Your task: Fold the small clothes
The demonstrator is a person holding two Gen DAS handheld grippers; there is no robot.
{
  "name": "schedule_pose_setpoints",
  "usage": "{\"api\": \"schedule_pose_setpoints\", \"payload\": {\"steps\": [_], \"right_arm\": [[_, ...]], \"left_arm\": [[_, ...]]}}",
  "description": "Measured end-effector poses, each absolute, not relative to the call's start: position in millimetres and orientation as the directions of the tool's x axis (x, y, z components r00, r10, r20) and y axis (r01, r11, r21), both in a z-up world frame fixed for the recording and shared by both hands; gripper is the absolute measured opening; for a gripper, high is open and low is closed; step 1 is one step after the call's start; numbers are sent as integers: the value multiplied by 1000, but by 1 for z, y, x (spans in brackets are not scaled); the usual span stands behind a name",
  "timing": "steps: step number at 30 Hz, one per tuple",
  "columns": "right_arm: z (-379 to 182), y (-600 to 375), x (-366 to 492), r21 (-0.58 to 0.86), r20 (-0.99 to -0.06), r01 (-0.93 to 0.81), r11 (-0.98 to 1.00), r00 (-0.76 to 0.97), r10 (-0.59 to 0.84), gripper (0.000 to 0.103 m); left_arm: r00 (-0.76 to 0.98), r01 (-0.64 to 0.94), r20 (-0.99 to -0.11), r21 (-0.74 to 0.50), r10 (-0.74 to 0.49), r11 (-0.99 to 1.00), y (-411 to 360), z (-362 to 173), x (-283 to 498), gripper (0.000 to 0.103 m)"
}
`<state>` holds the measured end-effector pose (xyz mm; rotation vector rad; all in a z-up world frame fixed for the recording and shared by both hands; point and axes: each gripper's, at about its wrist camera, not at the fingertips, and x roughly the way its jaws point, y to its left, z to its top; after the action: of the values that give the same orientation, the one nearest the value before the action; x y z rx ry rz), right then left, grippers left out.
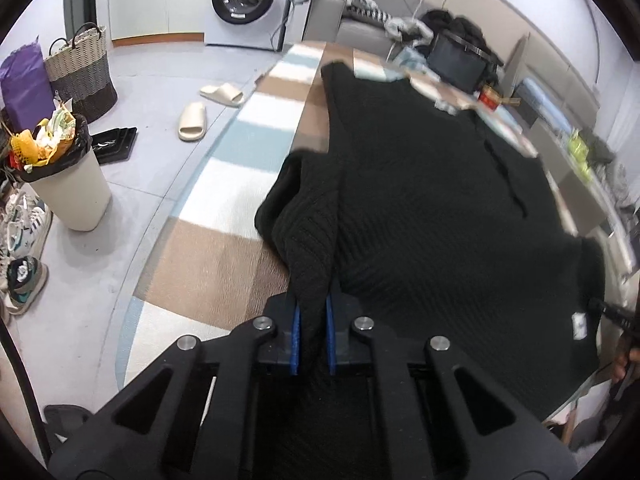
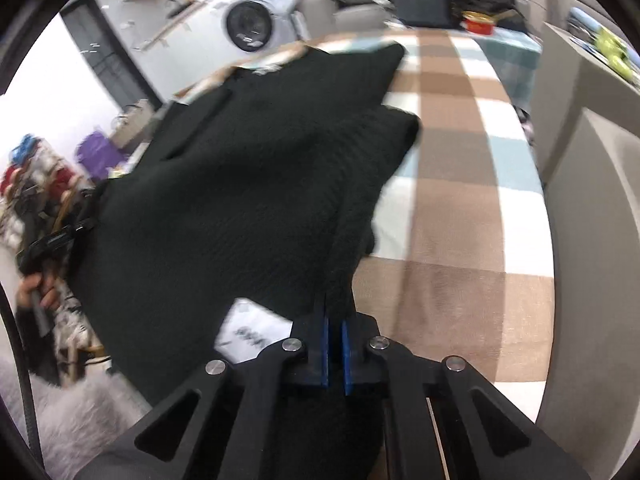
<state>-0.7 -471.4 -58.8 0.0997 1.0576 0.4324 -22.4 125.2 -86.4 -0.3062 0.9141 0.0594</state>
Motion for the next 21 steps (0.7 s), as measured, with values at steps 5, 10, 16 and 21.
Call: {"api": "schedule_pose_setpoints", "payload": {"steps": [5,10,16,21], "right_arm": [[-16,-486,-11,390,-670,-316,865,547,503,5],[9,-494,1,443,-538,-306,843,661,523,5],[4,-498,49,453,-546,-176,874,720,428,5],[-13,-496,96,424,-622,-82,902,698,356,5]], "left_arm": [[680,-164,-727,-278,-96,946,130,-56,-22,6],[734,-150,-672,-300,-97,942,137,-27,4,6],[741,-166,-664,-328,-101,930,153,-19,63,6],[685,-201,-723,-310,-93,929,160,-45,119,6]]}}
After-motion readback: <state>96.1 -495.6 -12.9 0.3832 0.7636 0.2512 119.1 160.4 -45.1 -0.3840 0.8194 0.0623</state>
